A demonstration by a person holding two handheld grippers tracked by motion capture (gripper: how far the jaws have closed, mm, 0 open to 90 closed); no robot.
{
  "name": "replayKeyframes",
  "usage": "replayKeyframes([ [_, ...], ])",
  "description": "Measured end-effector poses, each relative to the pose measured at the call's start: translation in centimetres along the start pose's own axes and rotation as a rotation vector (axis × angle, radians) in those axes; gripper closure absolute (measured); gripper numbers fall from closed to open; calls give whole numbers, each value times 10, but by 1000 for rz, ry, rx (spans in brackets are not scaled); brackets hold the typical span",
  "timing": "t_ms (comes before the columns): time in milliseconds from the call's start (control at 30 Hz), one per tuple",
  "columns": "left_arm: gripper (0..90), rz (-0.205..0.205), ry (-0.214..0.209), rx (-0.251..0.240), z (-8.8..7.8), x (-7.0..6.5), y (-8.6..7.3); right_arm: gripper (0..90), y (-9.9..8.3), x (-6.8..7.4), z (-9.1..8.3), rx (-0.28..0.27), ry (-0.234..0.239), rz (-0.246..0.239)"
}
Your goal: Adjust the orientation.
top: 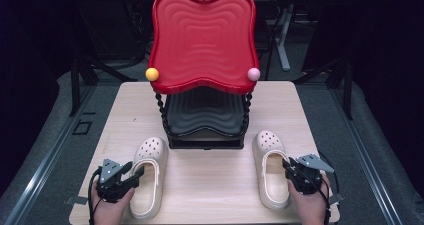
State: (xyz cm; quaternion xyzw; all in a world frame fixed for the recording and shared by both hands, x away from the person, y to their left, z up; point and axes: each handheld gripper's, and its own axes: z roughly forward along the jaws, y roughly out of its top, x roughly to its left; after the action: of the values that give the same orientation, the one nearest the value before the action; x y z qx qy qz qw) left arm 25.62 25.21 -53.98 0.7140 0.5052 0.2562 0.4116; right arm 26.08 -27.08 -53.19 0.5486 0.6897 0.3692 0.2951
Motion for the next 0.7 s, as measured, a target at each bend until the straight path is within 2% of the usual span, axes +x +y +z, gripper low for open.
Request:
replayKeyframes([
  [167, 537, 0, -7, 1, 0, -1, 0, 748, 1, 9, -1, -7, 23, -10],
  [300, 566, 3, 1, 7, -1, -2, 0, 738, -2, 18, 0, 10, 39, -1],
  [333, 574, 4, 7, 11, -1, -2, 0, 728, -3, 21, -1, 14, 37, -13],
  [400, 590, 4, 14, 17, -1, -2, 0, 719, -4, 20, -2, 15, 30, -30],
  [533, 600, 3, 20, 22, -2, -2, 0, 692, -5, 17, -4, 13, 50, -1],
  [700, 620, 9, 36, 32, -2, -4, -1, 667, -8, 19, -8, 12, 31, -33],
])
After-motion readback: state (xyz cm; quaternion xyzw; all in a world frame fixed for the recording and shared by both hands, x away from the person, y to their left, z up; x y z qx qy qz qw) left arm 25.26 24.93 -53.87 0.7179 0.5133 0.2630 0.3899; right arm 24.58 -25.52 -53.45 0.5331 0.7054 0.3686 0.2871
